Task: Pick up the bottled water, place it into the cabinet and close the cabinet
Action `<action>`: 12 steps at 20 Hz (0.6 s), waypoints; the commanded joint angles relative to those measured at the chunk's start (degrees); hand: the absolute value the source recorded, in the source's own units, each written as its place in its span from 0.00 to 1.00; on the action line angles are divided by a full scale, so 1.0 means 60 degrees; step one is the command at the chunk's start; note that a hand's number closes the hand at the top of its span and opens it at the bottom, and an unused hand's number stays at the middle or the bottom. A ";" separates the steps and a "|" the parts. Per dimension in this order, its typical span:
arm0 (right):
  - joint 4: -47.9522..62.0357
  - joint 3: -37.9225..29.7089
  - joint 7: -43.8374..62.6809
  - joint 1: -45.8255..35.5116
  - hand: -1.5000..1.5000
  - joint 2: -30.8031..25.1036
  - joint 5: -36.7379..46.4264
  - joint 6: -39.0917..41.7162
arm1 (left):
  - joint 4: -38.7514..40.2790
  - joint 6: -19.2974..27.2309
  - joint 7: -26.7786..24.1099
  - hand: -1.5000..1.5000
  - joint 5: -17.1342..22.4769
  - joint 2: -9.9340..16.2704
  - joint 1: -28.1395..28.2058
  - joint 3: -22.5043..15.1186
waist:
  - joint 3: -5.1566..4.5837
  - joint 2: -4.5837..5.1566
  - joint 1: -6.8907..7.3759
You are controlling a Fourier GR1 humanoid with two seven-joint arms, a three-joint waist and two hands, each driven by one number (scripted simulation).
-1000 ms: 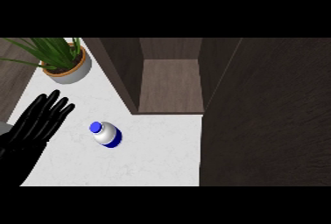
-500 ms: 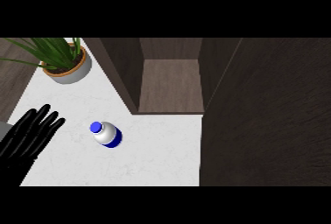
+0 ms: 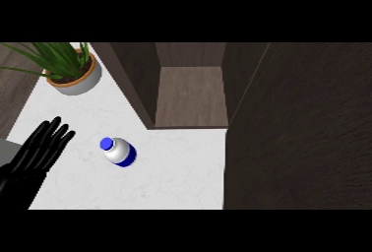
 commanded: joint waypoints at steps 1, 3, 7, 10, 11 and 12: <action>-0.1277 -0.0223 0.0420 0.0564 0.00 -0.0099 -0.0604 0.0058 | 0.1312 0.0186 -0.0638 0.00 -0.0896 -0.0225 -0.0597 0.0099 | 0.0000 0.0019 -0.0019; -0.1757 0.0709 0.0006 0.1431 0.00 0.0165 0.0203 0.0108 | 0.1903 -0.0075 -0.1344 0.00 -0.1101 -0.0160 -0.0544 0.0247 | -0.0007 0.0000 -0.0069; -0.0801 0.0252 -0.1153 0.1528 0.00 -0.0010 0.0034 0.0606 | 0.4161 -0.0328 -0.2200 0.00 -0.1365 0.0111 -0.1710 0.0593 | -0.0006 0.0021 -0.0129; -0.1267 -0.0141 -0.0723 0.1356 0.00 -0.0180 -0.0403 0.0525 | 0.4564 0.0274 -0.2372 0.00 -0.2238 -0.0551 -0.1900 -0.0117 | -0.0002 0.0027 -0.0051; -0.1829 0.0589 -0.0378 0.1797 0.00 -0.0032 -0.0069 0.0400 | 0.5225 0.0004 -0.3226 0.00 -0.2377 -0.0283 -0.1731 0.0201 | -0.0012 0.0028 -0.0082; -0.2182 0.0733 -0.0428 0.2032 0.00 -0.0005 0.0278 0.0321 | 0.5102 0.0103 -0.3066 0.00 -0.2403 -0.0304 -0.1801 0.0135 | -0.0011 0.0015 -0.0082</action>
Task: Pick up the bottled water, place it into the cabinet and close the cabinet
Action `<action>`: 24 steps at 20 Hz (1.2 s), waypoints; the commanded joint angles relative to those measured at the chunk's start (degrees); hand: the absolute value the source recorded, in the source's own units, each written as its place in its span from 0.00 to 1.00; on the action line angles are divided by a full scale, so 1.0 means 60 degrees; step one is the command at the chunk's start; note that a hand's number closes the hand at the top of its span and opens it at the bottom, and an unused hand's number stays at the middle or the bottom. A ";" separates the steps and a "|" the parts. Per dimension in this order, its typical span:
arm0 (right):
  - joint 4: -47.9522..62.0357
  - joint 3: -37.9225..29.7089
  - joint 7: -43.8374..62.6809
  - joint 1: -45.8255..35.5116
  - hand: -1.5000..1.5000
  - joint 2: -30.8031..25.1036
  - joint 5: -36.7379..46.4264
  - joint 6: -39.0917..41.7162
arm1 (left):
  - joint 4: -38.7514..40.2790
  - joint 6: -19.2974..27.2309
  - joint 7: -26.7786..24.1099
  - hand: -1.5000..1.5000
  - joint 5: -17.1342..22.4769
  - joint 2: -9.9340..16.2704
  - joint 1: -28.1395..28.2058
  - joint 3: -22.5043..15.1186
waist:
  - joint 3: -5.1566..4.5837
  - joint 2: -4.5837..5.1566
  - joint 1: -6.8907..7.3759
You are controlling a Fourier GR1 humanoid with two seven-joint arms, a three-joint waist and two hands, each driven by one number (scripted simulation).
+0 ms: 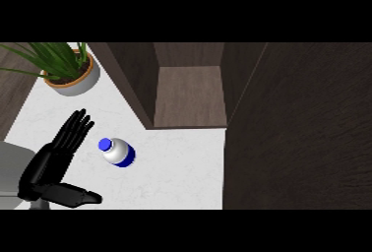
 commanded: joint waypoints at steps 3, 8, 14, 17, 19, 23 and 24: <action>-0.1351 -0.0781 -0.0259 0.1224 0.00 -0.0479 -0.0865 0.0531 | 0.2547 0.0173 -0.1324 0.00 -0.0635 -0.0080 -0.1002 0.0215 | 0.0003 -0.0001 -0.0083; -0.1600 -0.0054 -0.0333 0.1704 0.00 -0.0315 -0.0239 0.0496 | 0.4906 0.0332 -0.3291 0.00 -0.1200 0.0030 -0.1466 0.0553 | -0.0013 0.0025 -0.0093; -0.1046 0.0016 -0.0814 0.1684 0.00 -0.0246 -0.0221 0.0660 | 0.7595 0.0643 -0.4881 0.00 -0.1889 0.0003 -0.2558 0.0506 | -0.0010 0.0039 -0.0086; -0.1420 0.0132 -0.0653 0.1876 0.00 -0.0346 -0.0133 0.0668 | 0.8233 -0.0525 -0.5089 0.00 -0.1588 0.0341 -0.2757 0.0505 | -0.0012 0.0035 -0.0070; -0.1389 0.0207 -0.0965 0.2183 0.00 -0.0387 -0.0119 0.0825 | 0.8864 -0.0520 -0.5881 0.00 -0.1982 -0.0086 -0.2584 0.0145 | -0.0023 0.0041 -0.0197; -0.1085 0.0052 -0.1219 0.2265 0.00 -0.0294 -0.0272 0.0791 | 1.0090 -0.1048 -0.6261 0.00 -0.1932 0.0201 -0.3273 0.0301 | -0.0019 0.0053 -0.0146; -0.1017 -0.0156 -0.0950 0.1836 0.00 -0.0373 -0.0469 0.0737 | 1.0429 -0.0759 -0.6242 0.00 -0.2006 -0.0081 -0.3597 0.0266 | -0.0020 0.0080 -0.0104</action>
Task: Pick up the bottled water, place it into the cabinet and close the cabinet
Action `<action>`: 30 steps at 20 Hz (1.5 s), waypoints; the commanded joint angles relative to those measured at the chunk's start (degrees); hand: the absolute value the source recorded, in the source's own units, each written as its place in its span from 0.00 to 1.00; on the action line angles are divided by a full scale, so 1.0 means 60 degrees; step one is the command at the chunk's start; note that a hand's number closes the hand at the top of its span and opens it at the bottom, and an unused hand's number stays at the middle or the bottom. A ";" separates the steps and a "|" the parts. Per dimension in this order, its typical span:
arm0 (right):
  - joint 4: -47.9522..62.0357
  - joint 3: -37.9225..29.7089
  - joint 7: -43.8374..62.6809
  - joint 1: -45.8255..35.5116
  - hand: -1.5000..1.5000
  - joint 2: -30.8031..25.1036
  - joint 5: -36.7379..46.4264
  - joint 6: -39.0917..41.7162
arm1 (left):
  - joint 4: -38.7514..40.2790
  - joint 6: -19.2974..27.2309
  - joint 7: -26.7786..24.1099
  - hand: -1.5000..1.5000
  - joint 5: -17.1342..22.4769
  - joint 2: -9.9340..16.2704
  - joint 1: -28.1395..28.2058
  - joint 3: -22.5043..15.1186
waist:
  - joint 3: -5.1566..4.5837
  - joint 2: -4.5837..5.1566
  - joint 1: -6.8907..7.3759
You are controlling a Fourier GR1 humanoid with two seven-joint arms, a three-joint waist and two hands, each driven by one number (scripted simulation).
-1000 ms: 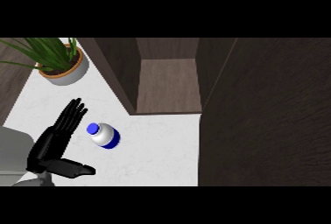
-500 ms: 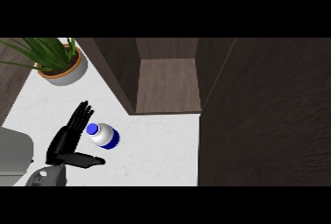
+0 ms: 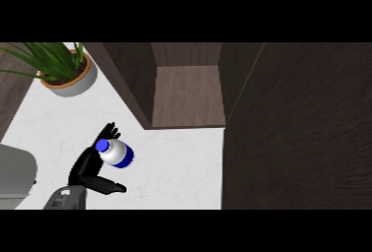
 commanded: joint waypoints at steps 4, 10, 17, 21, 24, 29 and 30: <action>-0.0661 -0.0342 -0.0081 0.0330 0.00 -0.0084 -0.0428 0.0070 | 0.1662 -0.0034 -0.1333 0.00 0.0066 -0.0526 -0.0767 0.0193 | -0.0002 0.0012 0.0005; -0.1276 -0.0136 -0.0095 0.1029 0.00 -0.0291 -0.0436 0.0337 | 0.2481 -0.0586 -0.1471 1.00 0.0476 -0.0149 -0.1360 0.0621 | -0.0015 0.0021 -0.0129; -0.0663 -0.0022 -0.0330 0.0673 0.00 -0.0150 -0.0207 0.0236 | 0.2790 -0.1122 -0.1614 1.00 0.0586 -0.0298 -0.1444 0.0557 | 0.0001 -0.0002 0.0002; -0.0446 0.0122 -0.0237 0.0382 0.00 -0.0007 0.0049 0.0030 | 0.2575 -0.1012 -0.2491 1.00 0.0454 -0.0346 -0.0937 0.0402 | 0.0003 -0.0004 0.0114; -0.0425 0.0109 -0.0691 0.0722 0.00 0.0017 0.0030 0.0157 | 0.2379 0.0915 -0.2099 1.00 0.1156 -0.1257 -0.1188 0.1103 | 0.0012 -0.0043 0.0093; -0.0992 -0.0264 -0.0220 0.1163 0.00 -0.0219 -0.0588 0.0228 | 0.1800 0.1239 -0.2509 1.00 0.1567 -0.1518 -0.0425 0.1140 | 0.0022 -0.0065 0.0185; -0.1052 0.0495 -0.0244 0.1119 0.00 0.0010 0.0166 0.0139 | 0.1867 0.1408 -0.2452 1.00 0.2023 -0.1635 -0.0519 0.0693 | 0.0019 -0.0093 0.0171</action>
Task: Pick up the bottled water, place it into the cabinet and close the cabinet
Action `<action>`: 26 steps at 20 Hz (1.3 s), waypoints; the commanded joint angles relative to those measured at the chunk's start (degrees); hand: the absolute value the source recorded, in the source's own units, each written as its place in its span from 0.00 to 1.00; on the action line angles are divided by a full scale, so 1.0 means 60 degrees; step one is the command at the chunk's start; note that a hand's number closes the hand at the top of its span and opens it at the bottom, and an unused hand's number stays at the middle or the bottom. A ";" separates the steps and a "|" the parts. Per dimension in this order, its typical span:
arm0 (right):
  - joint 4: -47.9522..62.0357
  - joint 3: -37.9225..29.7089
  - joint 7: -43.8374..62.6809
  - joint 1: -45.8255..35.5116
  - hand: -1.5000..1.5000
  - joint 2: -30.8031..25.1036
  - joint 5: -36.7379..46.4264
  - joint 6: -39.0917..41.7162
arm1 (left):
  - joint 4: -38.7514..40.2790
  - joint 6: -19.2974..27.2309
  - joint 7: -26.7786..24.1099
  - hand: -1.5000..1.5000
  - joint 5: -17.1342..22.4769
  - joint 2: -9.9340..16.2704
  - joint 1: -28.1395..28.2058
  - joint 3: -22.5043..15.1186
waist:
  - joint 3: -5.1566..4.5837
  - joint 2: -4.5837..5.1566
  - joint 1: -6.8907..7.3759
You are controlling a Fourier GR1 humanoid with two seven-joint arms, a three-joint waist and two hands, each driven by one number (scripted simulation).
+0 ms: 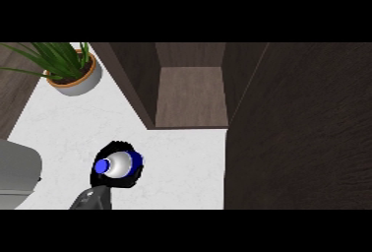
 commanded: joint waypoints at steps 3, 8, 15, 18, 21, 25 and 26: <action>-0.0729 0.0040 0.0658 0.0059 0.00 0.0021 -0.0503 -0.0146 | -0.0667 -0.0218 0.0059 1.00 0.1201 -0.0470 0.0400 -0.0940 | -0.0027 -0.0035 0.0142; -0.0700 -0.0087 0.0538 -0.0002 0.00 -0.0038 -0.0603 -0.0039 | -0.1344 0.0947 0.1266 1.00 0.2753 -0.0482 -0.0340 -0.2318 | -0.0030 -0.0038 0.0027; -0.0988 0.0020 0.0817 0.0000 0.00 -0.0005 -0.0635 -0.0136 | -0.3812 0.3036 0.2582 1.00 0.3906 -0.0487 -0.0209 -0.4481 | -0.0030 -0.0039 0.0065; -0.1002 0.0327 0.0740 0.0114 0.00 0.0176 -0.0425 -0.0202 | -0.4732 0.4390 0.3040 1.00 0.3366 -0.0487 -0.0390 -0.5022 | -0.0028 -0.0050 0.0070; -0.0301 0.0057 0.0259 -0.0076 0.00 0.0125 -0.0400 -0.0001 | -0.5244 0.5503 0.3721 1.00 0.4042 -0.0485 -0.0976 -0.5976 | -0.0031 -0.0023 -0.0085; -0.0187 -0.0308 0.0054 -0.0204 0.00 0.0131 -0.0384 0.0041 | -0.5079 0.7006 0.4307 1.00 0.4419 -0.0487 -0.2313 -0.6296 | -0.0037 0.0030 -0.0195; -0.0441 -0.0948 0.0372 -0.0309 0.00 -0.0069 -0.1414 0.0112 | -0.4920 0.6743 0.4149 1.00 0.4262 -0.0487 -0.2112 -0.6427 | -0.0034 0.0049 -0.0109</action>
